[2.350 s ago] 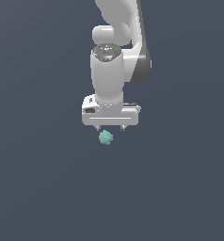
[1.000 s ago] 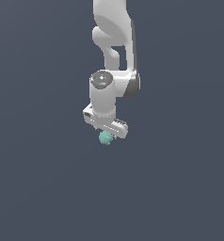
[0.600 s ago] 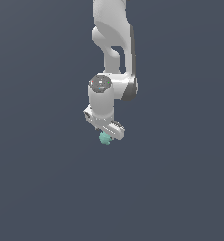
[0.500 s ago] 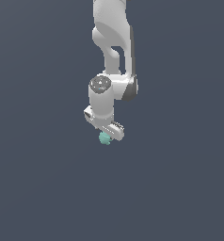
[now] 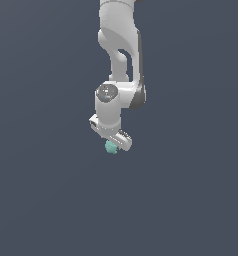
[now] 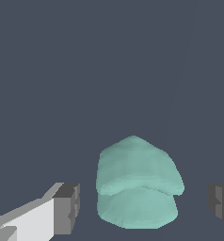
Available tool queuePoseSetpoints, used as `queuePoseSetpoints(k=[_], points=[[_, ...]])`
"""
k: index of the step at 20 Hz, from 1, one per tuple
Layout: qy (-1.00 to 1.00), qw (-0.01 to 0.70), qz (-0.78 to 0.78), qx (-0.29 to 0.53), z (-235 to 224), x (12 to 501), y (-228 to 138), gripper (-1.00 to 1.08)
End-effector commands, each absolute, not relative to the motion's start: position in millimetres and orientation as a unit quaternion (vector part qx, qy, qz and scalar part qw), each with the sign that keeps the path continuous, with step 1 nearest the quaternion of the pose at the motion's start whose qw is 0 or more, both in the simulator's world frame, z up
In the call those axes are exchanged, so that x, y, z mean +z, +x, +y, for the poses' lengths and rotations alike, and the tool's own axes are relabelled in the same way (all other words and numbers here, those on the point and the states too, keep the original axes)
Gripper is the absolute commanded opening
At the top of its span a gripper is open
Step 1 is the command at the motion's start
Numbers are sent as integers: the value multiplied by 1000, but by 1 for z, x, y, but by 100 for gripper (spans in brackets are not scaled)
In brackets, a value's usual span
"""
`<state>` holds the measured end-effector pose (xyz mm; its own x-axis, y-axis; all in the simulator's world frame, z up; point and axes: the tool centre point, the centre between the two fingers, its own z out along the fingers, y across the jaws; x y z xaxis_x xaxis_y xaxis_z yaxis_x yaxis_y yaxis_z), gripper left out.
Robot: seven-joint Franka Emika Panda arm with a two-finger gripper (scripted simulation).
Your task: Pick up the object and move it to a goal position.
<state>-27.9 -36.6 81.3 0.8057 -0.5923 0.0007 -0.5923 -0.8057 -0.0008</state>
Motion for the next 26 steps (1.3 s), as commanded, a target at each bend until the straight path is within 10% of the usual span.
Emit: queuePoseSetpoints(k=[1, 11, 12, 26], points=[[-950, 0, 312, 0, -37, 70, -29, 100], [-950, 0, 314, 0, -37, 41, -28, 100], [-950, 0, 314, 0, -37, 41, -28, -100], [-950, 0, 313, 0, -35, 46, -26, -100]])
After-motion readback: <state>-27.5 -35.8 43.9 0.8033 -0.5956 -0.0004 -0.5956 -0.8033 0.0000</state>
